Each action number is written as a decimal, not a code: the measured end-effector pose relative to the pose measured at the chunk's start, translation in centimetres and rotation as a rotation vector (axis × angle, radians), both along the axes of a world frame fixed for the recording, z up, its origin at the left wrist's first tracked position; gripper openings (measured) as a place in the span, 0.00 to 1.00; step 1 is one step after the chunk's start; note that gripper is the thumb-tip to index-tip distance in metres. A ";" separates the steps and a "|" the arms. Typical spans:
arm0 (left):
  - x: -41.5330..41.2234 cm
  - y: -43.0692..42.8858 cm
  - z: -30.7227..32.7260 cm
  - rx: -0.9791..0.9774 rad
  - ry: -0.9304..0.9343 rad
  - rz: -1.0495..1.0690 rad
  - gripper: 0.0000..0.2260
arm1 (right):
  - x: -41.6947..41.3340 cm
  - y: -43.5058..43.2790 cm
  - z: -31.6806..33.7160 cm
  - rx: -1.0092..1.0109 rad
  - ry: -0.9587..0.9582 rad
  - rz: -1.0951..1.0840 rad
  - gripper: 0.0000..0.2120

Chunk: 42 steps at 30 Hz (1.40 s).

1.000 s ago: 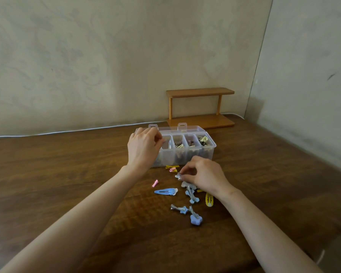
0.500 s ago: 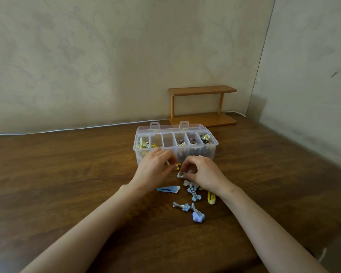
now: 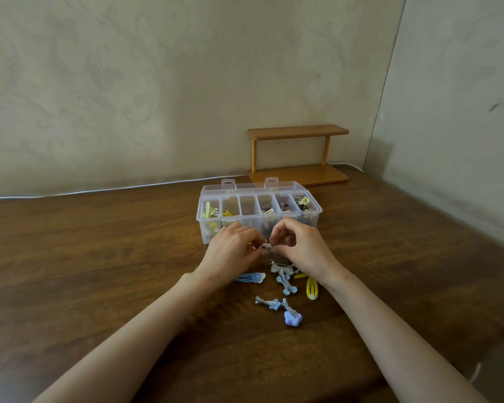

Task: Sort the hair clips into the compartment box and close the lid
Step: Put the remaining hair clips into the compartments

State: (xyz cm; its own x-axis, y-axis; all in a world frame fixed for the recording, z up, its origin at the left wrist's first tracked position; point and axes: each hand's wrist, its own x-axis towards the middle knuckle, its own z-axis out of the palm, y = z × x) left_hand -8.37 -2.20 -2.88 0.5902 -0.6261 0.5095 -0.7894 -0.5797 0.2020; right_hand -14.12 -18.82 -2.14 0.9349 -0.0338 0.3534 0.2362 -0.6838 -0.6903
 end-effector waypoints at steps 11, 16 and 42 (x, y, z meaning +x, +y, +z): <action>1.5 0.8 2.7 -0.328 -0.125 0.196 0.06 | -0.3 -1.1 0.5 -0.172 0.200 0.026 0.04; 3.7 0.2 4.7 -0.244 -0.129 0.402 0.08 | -0.4 -1.0 0.5 -0.223 0.195 0.012 0.05; 1.1 0.2 0.7 0.012 0.013 -0.100 0.05 | 0.0 -0.6 -0.3 -0.446 0.042 -0.021 0.05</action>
State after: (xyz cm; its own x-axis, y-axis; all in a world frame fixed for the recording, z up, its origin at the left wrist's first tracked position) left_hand -7.31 -2.00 -2.22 0.5308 -0.6886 0.4941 -0.8409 -0.5005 0.2058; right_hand -14.09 -19.40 -2.49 0.9494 0.0943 0.2997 0.1973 -0.9212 -0.3352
